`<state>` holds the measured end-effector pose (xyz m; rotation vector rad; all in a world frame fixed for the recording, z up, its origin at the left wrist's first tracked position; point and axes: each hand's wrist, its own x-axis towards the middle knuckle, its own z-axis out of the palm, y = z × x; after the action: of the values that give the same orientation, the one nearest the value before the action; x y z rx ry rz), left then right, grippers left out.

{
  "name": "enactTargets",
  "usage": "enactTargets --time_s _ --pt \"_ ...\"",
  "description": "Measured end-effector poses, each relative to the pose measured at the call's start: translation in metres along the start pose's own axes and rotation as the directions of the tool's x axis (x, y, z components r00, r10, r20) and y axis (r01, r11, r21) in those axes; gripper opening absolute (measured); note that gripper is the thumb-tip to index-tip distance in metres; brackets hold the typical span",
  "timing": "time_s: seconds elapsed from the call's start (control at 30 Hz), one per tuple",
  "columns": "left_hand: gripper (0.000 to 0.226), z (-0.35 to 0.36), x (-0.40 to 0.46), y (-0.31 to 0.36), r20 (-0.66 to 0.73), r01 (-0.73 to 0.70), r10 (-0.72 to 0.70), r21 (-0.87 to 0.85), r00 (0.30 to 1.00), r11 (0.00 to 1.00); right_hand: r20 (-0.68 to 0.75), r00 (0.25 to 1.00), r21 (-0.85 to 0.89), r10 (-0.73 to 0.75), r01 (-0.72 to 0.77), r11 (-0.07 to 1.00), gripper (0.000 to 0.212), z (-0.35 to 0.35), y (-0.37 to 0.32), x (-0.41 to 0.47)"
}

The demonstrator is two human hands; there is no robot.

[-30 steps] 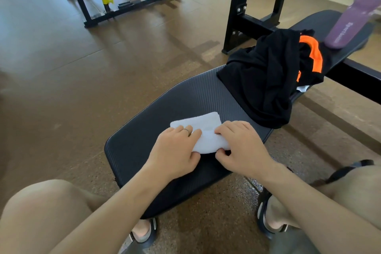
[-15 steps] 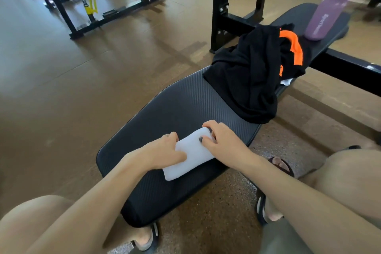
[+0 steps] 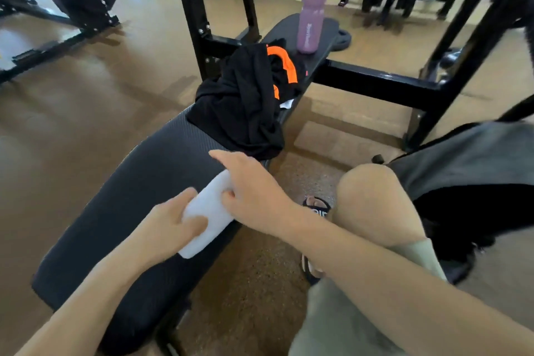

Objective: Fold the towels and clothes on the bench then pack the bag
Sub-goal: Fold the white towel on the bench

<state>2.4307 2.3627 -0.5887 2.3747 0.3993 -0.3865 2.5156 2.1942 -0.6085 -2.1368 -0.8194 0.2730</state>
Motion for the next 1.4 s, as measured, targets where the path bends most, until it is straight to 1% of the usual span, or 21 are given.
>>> enactTargets --time_s 0.03,0.07,0.1,0.17,0.2,0.23,0.3,0.37,0.43,0.53,0.6,0.67,0.77,0.83,0.97,1.03,1.1,1.17,1.23,1.33,1.4 --pt "0.009 -0.005 0.001 0.018 0.001 -0.052 0.052 0.028 0.999 0.998 -0.022 0.997 -0.077 -0.075 0.073 0.994 0.064 -0.016 -0.006 -0.005" --pt "0.012 -0.011 0.003 0.037 -0.003 -0.118 0.119 0.069 0.993 0.991 -0.045 0.990 -0.179 -0.132 0.122 0.976 0.061 -0.033 -0.011 -0.009" --pt "0.024 -0.017 0.004 0.059 -0.002 -0.194 0.196 0.135 0.981 0.972 -0.066 0.982 -0.313 -0.175 0.146 0.938 0.059 -0.050 -0.014 -0.012" --pt "0.037 -0.026 0.006 0.105 -0.002 -0.329 0.339 0.232 0.941 0.915 -0.050 0.983 -0.593 -0.178 0.115 0.797 0.057 -0.091 -0.019 -0.021" --pt "0.034 -0.028 0.008 0.128 0.006 -0.385 0.397 0.254 0.918 0.887 -0.030 0.991 -0.656 -0.131 0.079 0.751 0.054 -0.113 -0.020 -0.027" --pt "0.030 -0.027 0.010 0.148 0.022 -0.433 0.443 0.267 0.896 0.861 -0.005 0.998 -0.648 -0.065 0.046 0.760 0.052 -0.136 -0.020 -0.036" --pt "0.031 -0.017 0.015 0.186 0.083 -0.534 0.534 0.272 0.842 0.800 0.055 0.995 -0.507 0.089 -0.049 0.861 0.052 -0.178 -0.016 -0.059" --pt "0.034 0.001 0.018 0.219 0.166 -0.625 0.603 0.251 0.780 0.740 0.030 0.990 -0.383 0.137 -0.115 0.916 0.054 -0.207 -0.001 -0.086" --pt "0.038 0.026 0.023 0.242 0.228 -0.682 0.643 0.221 0.732 0.697 -0.028 0.988 -0.369 0.152 -0.152 0.917 0.051 -0.225 0.021 -0.115" --pt "0.048 0.079 0.037 0.263 0.292 -0.725 0.666 0.203 0.687 0.658 -0.082 0.960 -0.388 0.269 -0.280 0.878 0.034 -0.234 0.058 -0.160" --pt "0.053 0.121 0.043 0.268 0.321 -0.726 0.656 0.205 0.683 0.656 -0.120 0.930 -0.411 0.347 -0.365 0.835 0.021 -0.226 0.087 -0.189" --pt "0.057 0.165 0.046 0.266 0.328 -0.669 0.590 0.234 0.738 0.706 -0.127 0.885 -0.382 0.448 -0.461 0.801 0.009 -0.211 0.121 -0.215" --pt "0.080 0.230 0.055 0.249 0.421 -0.439 0.300 0.286 0.856 0.852 -0.182 0.798 -0.386 0.574 -0.595 0.705 0.013 -0.180 0.185 -0.247" --pt "0.093 0.269 0.063 0.234 0.559 -0.329 0.098 0.329 0.824 0.885 -0.243 0.757 -0.451 0.607 -0.642 0.620 0.023 -0.162 0.228 -0.260" --pt "0.076 0.319 0.061 0.224 0.707 -0.331 -0.113 0.459 0.698 0.824 -0.297 0.731 -0.558 0.615 -0.655 0.509 0.035 -0.141 0.284 -0.251" --pt "0.069 0.337 0.062 0.224 0.739 -0.351 -0.150 0.475 0.657 0.807 -0.294 0.746 -0.595 0.598 -0.632 0.496 0.037 -0.132 0.304 -0.238" --pt "0.064 0.353 0.071 0.220 0.758 -0.398 -0.125 0.466 0.640 0.790 -0.290 0.757 -0.627 0.586 -0.613 0.481 0.042 -0.121 0.322 -0.223" --pt "0.057 0.365 0.081 0.216 0.754 -0.487 -0.046 0.468 0.656 0.737 -0.266 0.758 -0.626 0.596 -0.606 0.491 0.042 -0.107 0.338 -0.213" --pt "0.050 0.371 0.090 0.214 0.718 -0.553 0.002 0.535 0.696 0.639 -0.238 0.726 -0.603 0.645 -0.631 0.488 0.035 -0.093 0.352 -0.212" --pt "0.039 0.373 0.101 0.213 0.699 -0.595 0.019 0.595 0.715 0.540 -0.201 0.661 -0.622 0.723 -0.656 0.427 0.032 -0.084 0.370 -0.212" --pt "0.033 0.371 0.107 0.210 0.698 -0.624 0.062 0.593 0.714 0.509 -0.189 0.648 -0.682 0.738 -0.627 0.376 0.036 -0.084 0.379 -0.208"
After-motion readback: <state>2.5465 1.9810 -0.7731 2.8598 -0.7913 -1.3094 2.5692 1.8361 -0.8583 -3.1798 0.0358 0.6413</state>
